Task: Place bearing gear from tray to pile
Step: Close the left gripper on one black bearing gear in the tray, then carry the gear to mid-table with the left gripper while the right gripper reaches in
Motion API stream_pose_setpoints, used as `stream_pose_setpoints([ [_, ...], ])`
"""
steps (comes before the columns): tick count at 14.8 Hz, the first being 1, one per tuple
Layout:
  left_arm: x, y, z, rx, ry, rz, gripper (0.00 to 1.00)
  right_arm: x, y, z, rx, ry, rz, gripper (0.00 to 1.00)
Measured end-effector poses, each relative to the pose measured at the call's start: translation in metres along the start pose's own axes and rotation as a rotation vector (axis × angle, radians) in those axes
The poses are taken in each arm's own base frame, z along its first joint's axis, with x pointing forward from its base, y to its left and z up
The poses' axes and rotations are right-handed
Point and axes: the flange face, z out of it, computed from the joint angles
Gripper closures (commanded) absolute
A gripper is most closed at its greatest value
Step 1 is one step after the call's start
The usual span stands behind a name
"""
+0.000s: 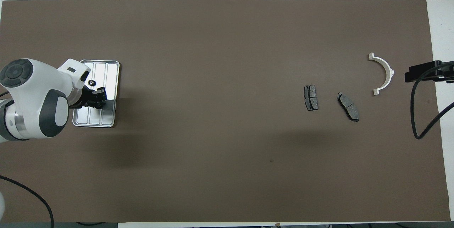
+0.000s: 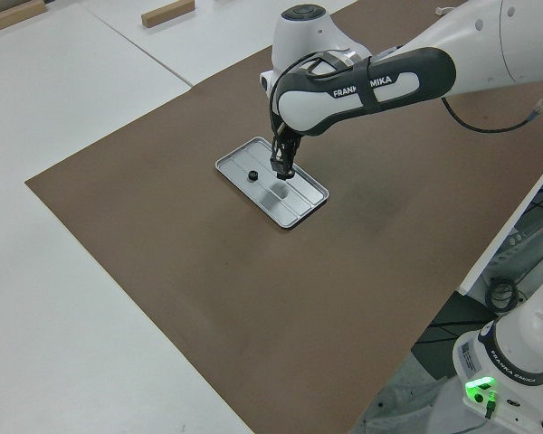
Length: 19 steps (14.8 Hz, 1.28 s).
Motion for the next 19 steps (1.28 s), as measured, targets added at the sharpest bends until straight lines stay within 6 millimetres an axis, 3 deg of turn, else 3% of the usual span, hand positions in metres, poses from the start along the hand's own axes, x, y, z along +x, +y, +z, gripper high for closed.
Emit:
stream_pose_setpoints([
  [3,-0.013,0.05,-0.02,-0.018,0.026,-0.07,1.0,0.0,0.0,0.001,0.0,0.0,0.0,0.0],
  [10,-0.07,0.17,-0.039,-0.053,0.059,-0.151,1.0,0.003,0.004,0.002,-0.001,0.016,0.008,0.0],
  [12,-0.088,0.221,-0.033,-0.06,0.057,-0.183,1.0,0.006,0.005,0.005,-0.001,0.026,0.009,0.0],
  [14,-0.102,0.266,-0.014,-0.056,0.048,-0.2,1.0,0.01,0.006,0.01,-0.001,0.026,0.01,0.0],
  [16,-0.11,0.287,0.005,-0.042,0.036,-0.189,1.0,0.015,0.008,0.016,0.0,0.026,0.013,0.0],
  [19,-0.111,0.289,0.017,-0.029,0.028,-0.188,1.0,0.026,0.011,0.029,0.001,0.041,0.016,0.0],
])
